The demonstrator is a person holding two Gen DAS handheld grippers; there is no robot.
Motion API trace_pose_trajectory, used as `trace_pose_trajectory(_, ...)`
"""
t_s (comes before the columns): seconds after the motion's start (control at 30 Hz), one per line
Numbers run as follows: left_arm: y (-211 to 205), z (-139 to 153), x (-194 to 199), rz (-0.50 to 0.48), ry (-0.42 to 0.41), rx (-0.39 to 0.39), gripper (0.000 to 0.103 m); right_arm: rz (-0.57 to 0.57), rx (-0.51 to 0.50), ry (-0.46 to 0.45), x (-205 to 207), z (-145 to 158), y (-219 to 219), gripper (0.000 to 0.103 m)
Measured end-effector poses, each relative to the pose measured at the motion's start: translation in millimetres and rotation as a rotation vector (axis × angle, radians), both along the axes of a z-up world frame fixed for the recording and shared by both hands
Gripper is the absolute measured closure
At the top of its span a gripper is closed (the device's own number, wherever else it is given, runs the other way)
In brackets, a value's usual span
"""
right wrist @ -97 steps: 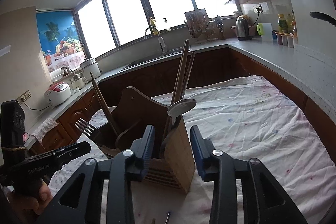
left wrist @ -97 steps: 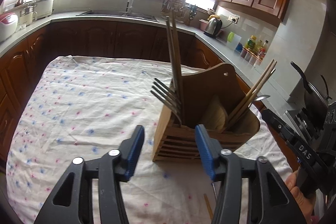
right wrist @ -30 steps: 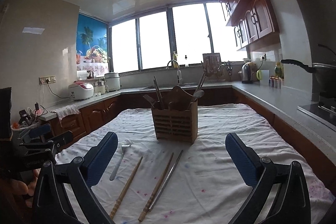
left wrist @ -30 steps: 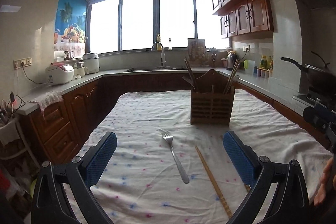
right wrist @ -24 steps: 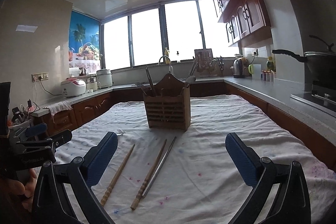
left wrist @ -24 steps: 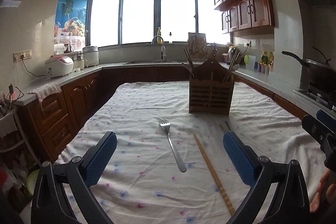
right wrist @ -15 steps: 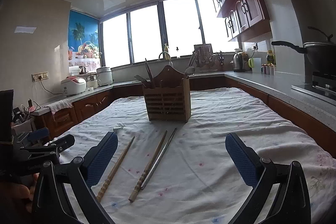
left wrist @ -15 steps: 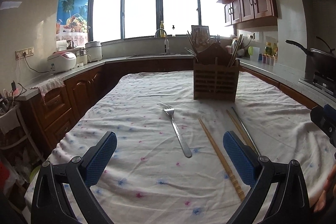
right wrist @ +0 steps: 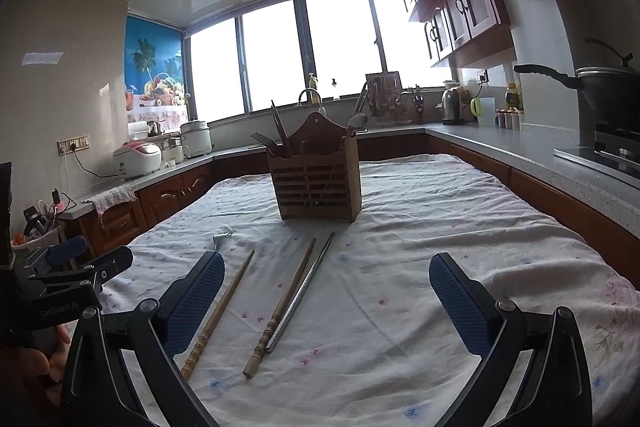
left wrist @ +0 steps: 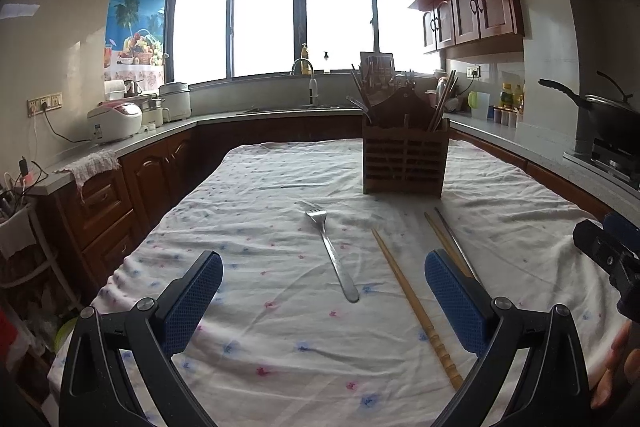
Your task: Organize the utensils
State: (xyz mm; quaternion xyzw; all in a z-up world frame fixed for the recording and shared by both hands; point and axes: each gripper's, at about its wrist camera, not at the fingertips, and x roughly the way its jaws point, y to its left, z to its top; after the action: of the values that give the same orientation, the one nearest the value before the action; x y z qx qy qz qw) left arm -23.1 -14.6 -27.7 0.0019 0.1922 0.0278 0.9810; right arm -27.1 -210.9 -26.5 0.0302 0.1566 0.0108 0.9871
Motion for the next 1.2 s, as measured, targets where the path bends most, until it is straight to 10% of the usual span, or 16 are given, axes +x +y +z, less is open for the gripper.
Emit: trace_pose_trajectory(1.2,-3.9,4.4,-1.1,0.007,-0.004,0.001,0.001,0.01,0.011,0.008,0.1,5.0,1.7,0.0)
